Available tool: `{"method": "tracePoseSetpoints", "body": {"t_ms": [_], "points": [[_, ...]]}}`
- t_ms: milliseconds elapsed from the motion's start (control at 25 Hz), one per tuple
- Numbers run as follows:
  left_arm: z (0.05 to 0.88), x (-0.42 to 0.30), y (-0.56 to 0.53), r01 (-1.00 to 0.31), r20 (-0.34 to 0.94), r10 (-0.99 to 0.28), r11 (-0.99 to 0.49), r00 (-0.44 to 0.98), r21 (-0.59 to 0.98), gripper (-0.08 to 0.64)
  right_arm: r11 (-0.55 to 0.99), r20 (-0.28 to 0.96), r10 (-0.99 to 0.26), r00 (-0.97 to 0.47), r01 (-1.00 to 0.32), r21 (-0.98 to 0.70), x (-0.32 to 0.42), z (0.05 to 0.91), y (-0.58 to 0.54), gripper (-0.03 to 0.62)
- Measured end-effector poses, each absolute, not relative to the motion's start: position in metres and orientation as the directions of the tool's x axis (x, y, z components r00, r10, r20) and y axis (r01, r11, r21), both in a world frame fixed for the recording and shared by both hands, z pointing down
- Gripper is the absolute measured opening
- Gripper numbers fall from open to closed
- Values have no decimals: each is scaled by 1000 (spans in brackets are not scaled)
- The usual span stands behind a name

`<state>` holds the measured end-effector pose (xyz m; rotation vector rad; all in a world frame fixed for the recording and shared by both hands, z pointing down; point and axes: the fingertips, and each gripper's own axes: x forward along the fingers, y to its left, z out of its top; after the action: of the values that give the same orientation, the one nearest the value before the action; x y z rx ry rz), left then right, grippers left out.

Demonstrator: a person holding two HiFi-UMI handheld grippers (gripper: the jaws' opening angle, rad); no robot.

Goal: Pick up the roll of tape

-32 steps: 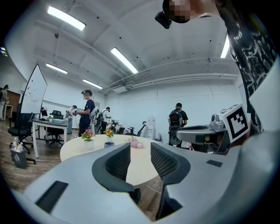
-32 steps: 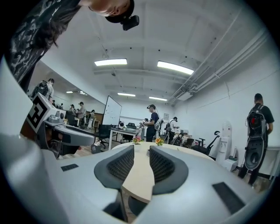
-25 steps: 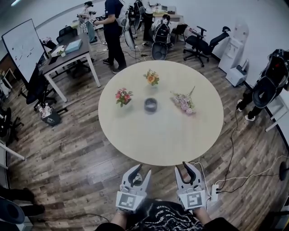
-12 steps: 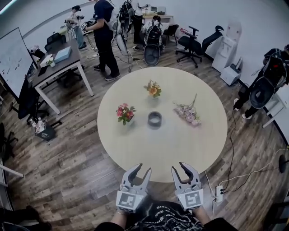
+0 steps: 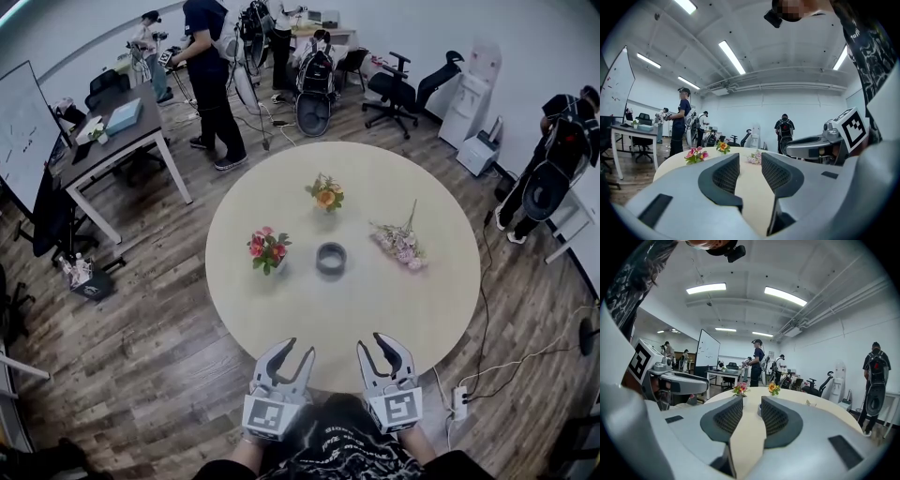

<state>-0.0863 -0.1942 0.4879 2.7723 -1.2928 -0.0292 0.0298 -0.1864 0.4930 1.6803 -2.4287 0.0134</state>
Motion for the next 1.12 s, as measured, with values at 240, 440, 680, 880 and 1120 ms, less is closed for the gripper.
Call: {"method": "tracePoseSetpoints", "body": {"t_ms": [240, 440, 680, 880, 1120], "points": [[486, -85, -217, -779, 27, -780, -623, 626, 74, 163, 376, 242, -906, -347, -923, 83, 39, 494, -218, 132], [480, -80, -231, -792, 42, -791, -608, 610, 60, 163, 373, 262, -900, -349, -927, 45, 51, 492, -247, 133], [478, -79, -248, -822, 47, -822, -563, 568, 80, 163, 397, 302, -879, -368, -917, 37, 58, 493, -286, 150], [486, -79, -259, -843, 64, -842, -529, 536, 97, 163, 458, 354, -844, -403, -885, 86, 54, 496, -325, 166], [489, -75, -266, -855, 86, -852, -509, 517, 95, 162, 494, 404, -813, -419, -864, 100, 59, 499, -369, 166]]}}
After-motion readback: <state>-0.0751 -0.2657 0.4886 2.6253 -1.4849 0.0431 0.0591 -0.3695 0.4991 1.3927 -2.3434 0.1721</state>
